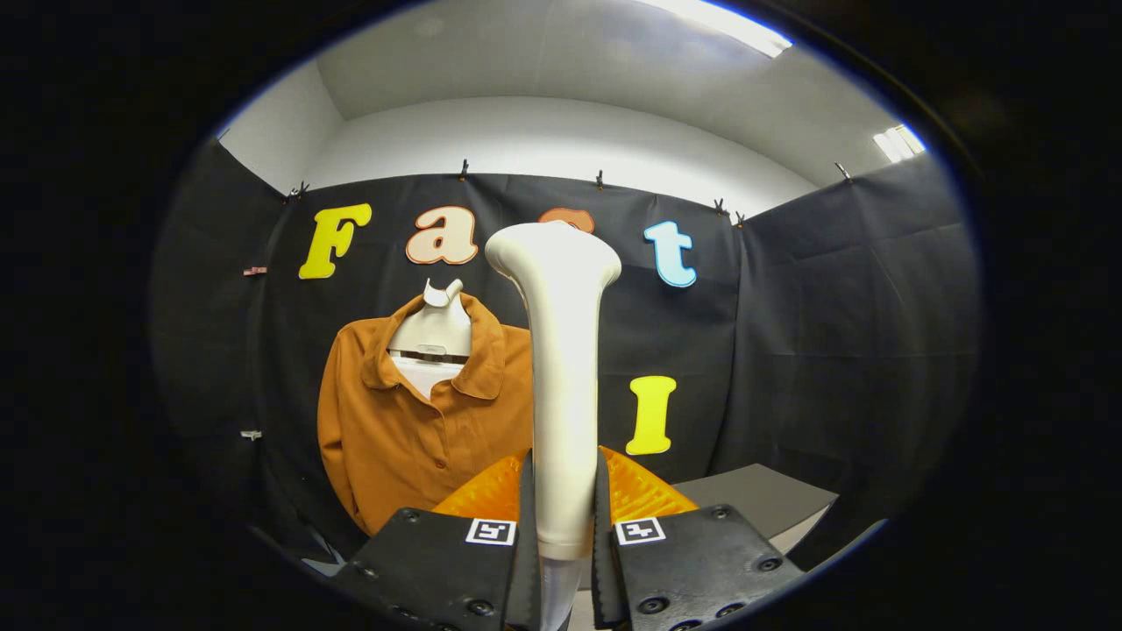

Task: Iron the clothes twice with a garment steamer, once on the left side and once on the right side.

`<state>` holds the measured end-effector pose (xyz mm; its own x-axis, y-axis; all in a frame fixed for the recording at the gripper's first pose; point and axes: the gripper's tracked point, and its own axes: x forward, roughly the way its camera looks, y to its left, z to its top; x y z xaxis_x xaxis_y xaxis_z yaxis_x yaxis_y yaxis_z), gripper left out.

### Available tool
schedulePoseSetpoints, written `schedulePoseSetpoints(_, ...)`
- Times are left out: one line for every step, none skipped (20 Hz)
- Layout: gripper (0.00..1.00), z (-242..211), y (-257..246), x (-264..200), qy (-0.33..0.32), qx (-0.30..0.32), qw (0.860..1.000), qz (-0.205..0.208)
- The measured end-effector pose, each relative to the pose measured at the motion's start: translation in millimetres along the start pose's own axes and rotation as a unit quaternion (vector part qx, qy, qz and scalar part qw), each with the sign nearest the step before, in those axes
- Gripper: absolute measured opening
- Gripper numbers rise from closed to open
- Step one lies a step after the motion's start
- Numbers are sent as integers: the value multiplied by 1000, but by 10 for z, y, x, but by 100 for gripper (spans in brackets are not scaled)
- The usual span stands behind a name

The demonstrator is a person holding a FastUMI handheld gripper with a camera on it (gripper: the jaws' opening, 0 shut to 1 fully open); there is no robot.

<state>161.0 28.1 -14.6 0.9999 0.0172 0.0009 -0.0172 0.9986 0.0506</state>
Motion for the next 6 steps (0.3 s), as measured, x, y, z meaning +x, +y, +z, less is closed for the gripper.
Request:
schedulePoseSetpoints(26, -4, 2, 1, 1, 1, 1000, 0)
schedulePoseSetpoints(27, 1, -3, 7, 1, 1, 1000, 0)
schedulePoseSetpoints(27, -3, -6, 14, 1, 1, 1000, 1)
schedulePoseSetpoints(27, -13, -2, 18, 2, 2, 1000, 2)
schedulePoseSetpoints(27, -27, 7, 11, 4, 2, 1000, 3)
schedulePoseSetpoints(27, -34, 10, 14, 5, 2, 1000, 4)
